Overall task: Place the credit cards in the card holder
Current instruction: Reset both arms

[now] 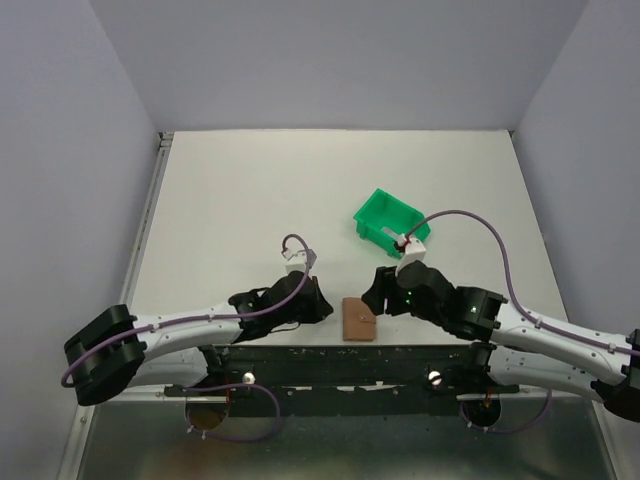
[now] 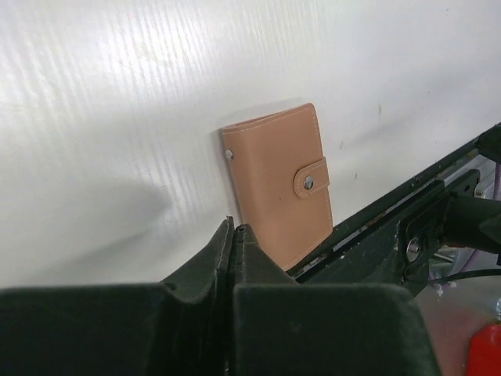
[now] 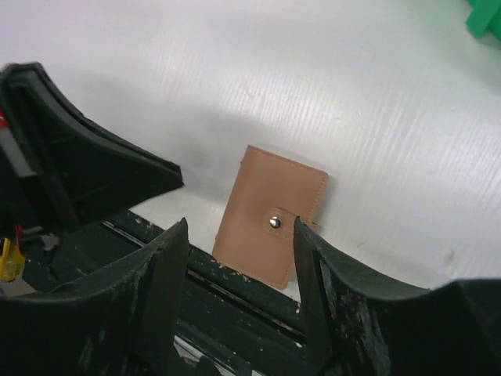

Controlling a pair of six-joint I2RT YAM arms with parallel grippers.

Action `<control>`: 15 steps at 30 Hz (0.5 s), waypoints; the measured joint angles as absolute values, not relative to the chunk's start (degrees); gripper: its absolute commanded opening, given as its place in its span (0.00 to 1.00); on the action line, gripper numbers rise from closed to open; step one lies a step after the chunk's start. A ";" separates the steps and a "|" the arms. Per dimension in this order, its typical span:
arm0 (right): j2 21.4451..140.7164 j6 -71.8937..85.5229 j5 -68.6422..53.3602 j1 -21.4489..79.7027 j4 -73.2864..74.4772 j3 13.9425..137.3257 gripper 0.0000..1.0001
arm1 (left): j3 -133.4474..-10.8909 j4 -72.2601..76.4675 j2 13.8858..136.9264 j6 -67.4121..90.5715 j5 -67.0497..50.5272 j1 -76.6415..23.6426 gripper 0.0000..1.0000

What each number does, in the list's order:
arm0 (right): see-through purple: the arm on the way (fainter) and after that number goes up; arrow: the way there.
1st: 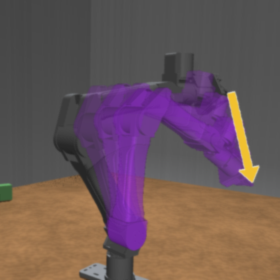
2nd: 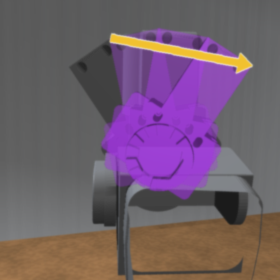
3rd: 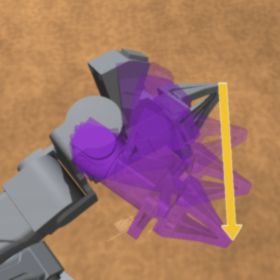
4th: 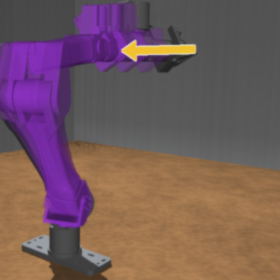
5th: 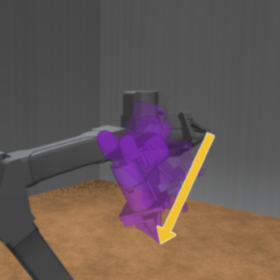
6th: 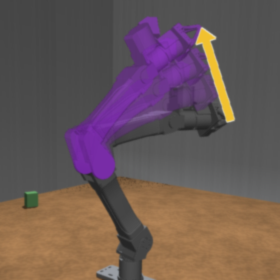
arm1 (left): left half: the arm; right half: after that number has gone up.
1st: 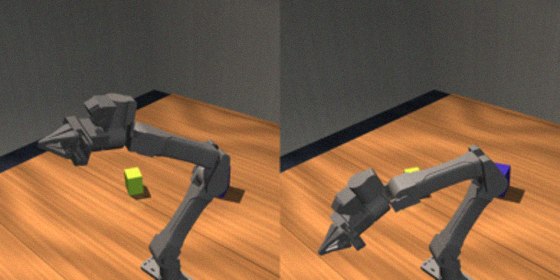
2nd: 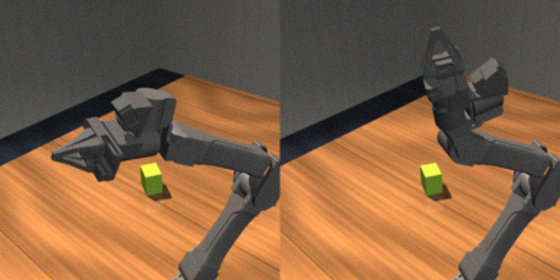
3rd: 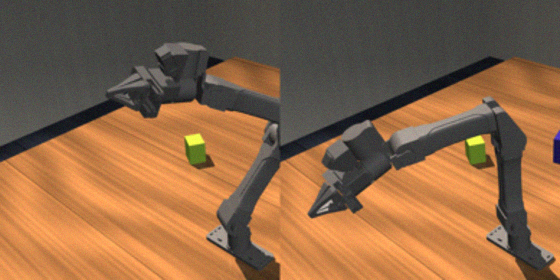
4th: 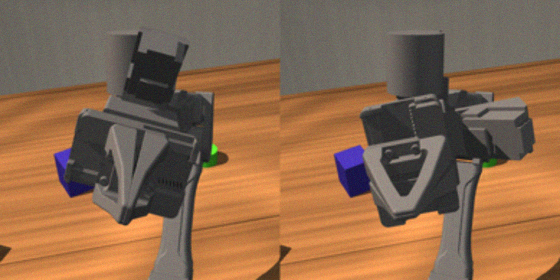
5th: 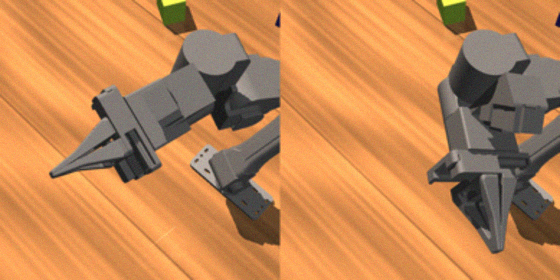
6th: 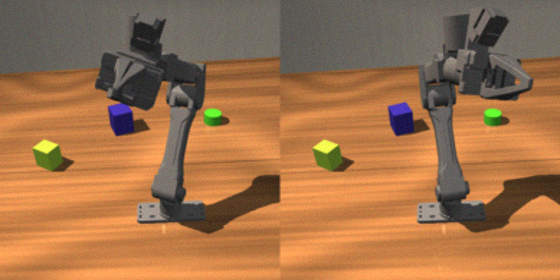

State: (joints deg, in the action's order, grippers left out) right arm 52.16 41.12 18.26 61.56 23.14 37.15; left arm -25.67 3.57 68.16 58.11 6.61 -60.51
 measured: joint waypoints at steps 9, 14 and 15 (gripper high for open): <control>41.23 43.77 18.02 61.58 32.64 33.98 0.90 | -26.04 -11.97 51.07 57.67 14.74 -60.51 0.64; 40.32 46.00 19.55 61.58 38.28 33.80 1.00 | -26.13 -19.40 44.95 58.13 17.80 -60.51 0.88; 40.32 46.59 20.05 61.58 39.53 33.80 1.00 | -26.13 -20.73 43.88 58.37 18.39 -60.51 0.91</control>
